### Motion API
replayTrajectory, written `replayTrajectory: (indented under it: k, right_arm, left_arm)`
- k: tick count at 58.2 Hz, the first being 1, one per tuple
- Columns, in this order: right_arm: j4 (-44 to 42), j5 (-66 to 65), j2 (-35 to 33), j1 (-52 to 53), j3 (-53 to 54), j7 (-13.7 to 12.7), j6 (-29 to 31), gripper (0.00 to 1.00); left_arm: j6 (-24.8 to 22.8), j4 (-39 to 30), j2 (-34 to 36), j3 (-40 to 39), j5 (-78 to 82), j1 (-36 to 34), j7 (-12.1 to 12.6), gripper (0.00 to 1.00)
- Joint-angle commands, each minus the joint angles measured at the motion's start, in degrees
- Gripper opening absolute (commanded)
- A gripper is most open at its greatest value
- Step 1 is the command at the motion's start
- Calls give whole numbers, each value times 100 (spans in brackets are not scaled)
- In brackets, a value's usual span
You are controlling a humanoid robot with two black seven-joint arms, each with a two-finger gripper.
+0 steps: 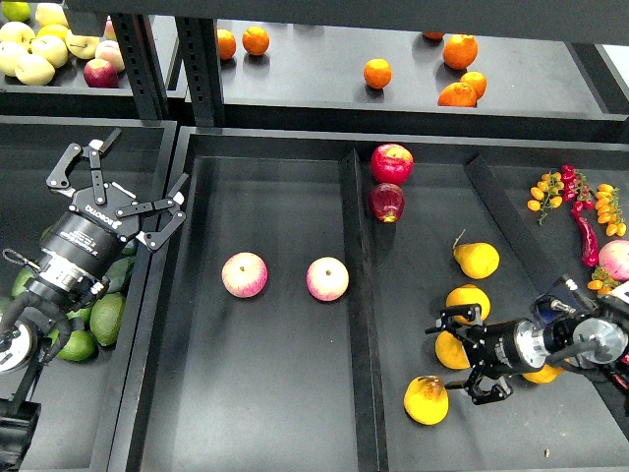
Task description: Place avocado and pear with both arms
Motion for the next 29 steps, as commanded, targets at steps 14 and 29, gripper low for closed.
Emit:
replayTrajectory:
  k: [14, 29]
  right_arm:
    - [60, 315, -101, -433, 1868, 0, 0, 99]
    - [69, 315, 803, -943, 3362, 0, 0, 99]
  left_arm:
    - [84, -39, 0, 0, -9, 35, 23, 100]
    - [84, -56, 0, 0, -9, 44, 32, 100]
